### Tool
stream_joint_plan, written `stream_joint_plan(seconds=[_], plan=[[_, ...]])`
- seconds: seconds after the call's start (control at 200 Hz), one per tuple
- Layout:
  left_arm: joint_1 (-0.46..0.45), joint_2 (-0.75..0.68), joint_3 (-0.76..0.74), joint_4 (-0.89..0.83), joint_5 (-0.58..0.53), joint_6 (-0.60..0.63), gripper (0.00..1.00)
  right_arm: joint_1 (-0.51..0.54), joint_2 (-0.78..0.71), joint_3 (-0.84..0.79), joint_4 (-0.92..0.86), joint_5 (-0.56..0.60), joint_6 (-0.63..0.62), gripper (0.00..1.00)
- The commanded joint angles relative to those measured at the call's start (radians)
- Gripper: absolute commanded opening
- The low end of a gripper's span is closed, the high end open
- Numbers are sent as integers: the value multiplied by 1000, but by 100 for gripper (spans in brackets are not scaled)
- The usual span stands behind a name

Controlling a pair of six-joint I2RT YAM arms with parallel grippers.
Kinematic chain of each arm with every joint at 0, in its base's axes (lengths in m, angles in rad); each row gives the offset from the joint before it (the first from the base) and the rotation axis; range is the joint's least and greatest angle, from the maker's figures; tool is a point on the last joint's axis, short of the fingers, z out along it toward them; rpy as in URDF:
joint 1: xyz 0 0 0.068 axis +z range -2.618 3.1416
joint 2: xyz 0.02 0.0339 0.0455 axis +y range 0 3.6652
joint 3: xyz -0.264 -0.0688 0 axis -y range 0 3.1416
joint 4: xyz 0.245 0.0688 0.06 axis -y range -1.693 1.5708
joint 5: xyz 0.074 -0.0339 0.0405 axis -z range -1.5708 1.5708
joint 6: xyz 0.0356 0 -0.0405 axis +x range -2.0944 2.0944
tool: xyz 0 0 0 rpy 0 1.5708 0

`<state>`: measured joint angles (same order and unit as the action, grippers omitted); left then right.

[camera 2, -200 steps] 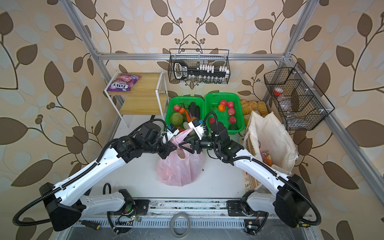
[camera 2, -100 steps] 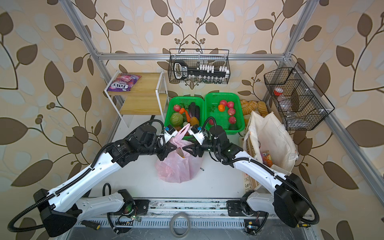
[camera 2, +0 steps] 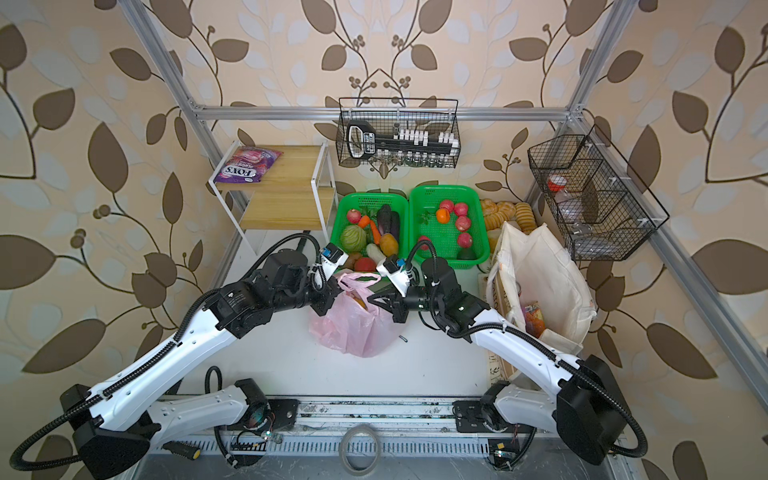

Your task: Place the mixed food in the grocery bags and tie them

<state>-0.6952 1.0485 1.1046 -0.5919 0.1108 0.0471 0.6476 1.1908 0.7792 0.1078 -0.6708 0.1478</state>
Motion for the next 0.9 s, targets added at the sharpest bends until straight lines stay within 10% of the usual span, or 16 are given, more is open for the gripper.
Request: stream_joint_plan(seconds=[0.0, 0.4, 0.895], plan=[[-6, -50, -13, 129, -22, -15, 0, 35, -31, -9, -43, -42, 62, 0], [-6, -135, -140, 357, 147, 89, 0, 137, -38, -10, -41, -159, 106, 0], [-6, -271, -420, 730, 291, 198, 0, 141, -132, -43, -124, -13, -65, 18]])
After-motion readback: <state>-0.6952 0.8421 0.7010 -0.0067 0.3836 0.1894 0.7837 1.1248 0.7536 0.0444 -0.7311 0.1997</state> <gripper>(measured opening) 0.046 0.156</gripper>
